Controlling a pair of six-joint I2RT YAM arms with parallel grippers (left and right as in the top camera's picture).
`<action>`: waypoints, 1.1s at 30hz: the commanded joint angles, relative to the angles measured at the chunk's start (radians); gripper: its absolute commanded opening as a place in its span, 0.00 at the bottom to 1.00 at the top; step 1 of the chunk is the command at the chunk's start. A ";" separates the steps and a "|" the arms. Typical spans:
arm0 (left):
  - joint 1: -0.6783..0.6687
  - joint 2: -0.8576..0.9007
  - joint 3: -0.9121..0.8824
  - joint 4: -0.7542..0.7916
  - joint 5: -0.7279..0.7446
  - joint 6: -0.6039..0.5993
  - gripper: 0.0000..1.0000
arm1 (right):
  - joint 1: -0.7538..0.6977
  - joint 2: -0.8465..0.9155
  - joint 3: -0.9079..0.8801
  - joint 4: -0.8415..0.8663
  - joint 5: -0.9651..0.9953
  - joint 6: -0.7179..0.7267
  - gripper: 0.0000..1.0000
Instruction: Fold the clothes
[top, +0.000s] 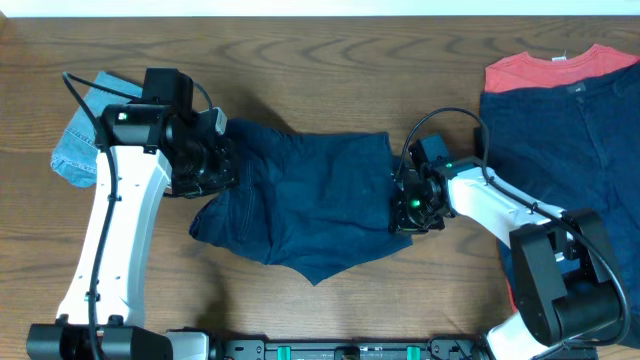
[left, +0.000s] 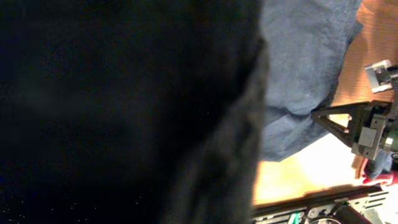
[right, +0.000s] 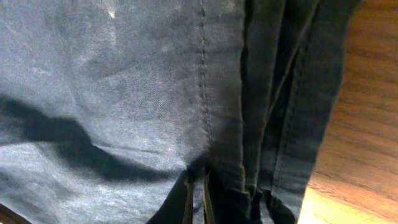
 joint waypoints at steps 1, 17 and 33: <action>-0.006 -0.002 0.040 0.000 0.027 -0.021 0.06 | 0.010 0.028 -0.042 0.001 0.042 0.034 0.07; -0.397 0.026 0.043 0.277 -0.119 -0.353 0.06 | 0.010 0.028 -0.044 -0.005 0.042 0.033 0.07; -0.650 0.304 0.042 0.559 -0.045 -0.428 0.06 | 0.010 0.028 -0.044 -0.014 0.042 0.033 0.06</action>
